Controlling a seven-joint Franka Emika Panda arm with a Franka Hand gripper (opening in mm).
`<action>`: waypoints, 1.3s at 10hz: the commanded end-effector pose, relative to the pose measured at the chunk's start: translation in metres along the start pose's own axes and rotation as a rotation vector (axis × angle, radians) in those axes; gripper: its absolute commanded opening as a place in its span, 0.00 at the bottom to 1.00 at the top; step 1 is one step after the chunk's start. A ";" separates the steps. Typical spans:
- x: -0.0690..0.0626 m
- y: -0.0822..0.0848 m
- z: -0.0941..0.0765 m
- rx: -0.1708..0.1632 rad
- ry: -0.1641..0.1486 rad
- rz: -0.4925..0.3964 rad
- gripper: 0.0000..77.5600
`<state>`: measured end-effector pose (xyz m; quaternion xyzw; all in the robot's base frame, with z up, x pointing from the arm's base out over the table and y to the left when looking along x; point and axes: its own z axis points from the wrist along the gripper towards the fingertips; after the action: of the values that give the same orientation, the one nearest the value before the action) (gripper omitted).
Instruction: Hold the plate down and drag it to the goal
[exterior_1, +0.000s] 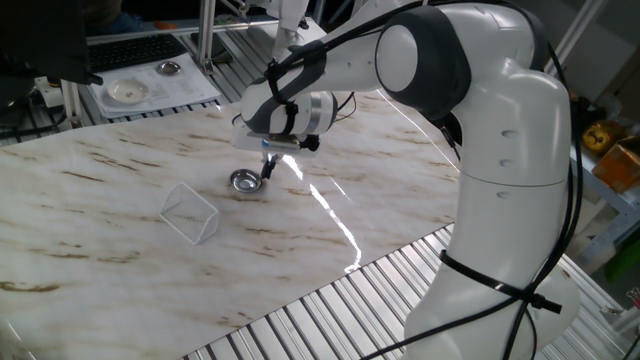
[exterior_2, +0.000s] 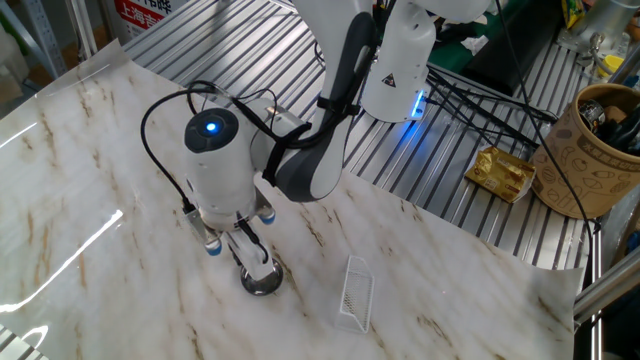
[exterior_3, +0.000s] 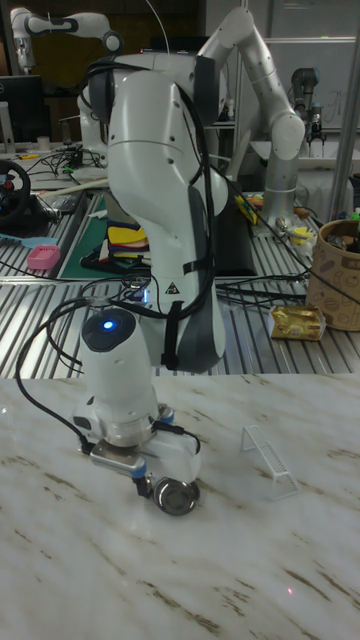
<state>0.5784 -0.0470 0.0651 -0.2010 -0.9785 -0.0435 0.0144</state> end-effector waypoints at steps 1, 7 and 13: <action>-0.001 0.001 -0.002 0.039 -0.020 -0.044 0.00; -0.001 0.001 -0.002 0.065 -0.035 -0.284 0.00; -0.003 0.008 0.001 0.063 -0.035 -0.291 0.00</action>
<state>0.5823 -0.0411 0.0632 -0.0607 -0.9981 -0.0119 -0.0020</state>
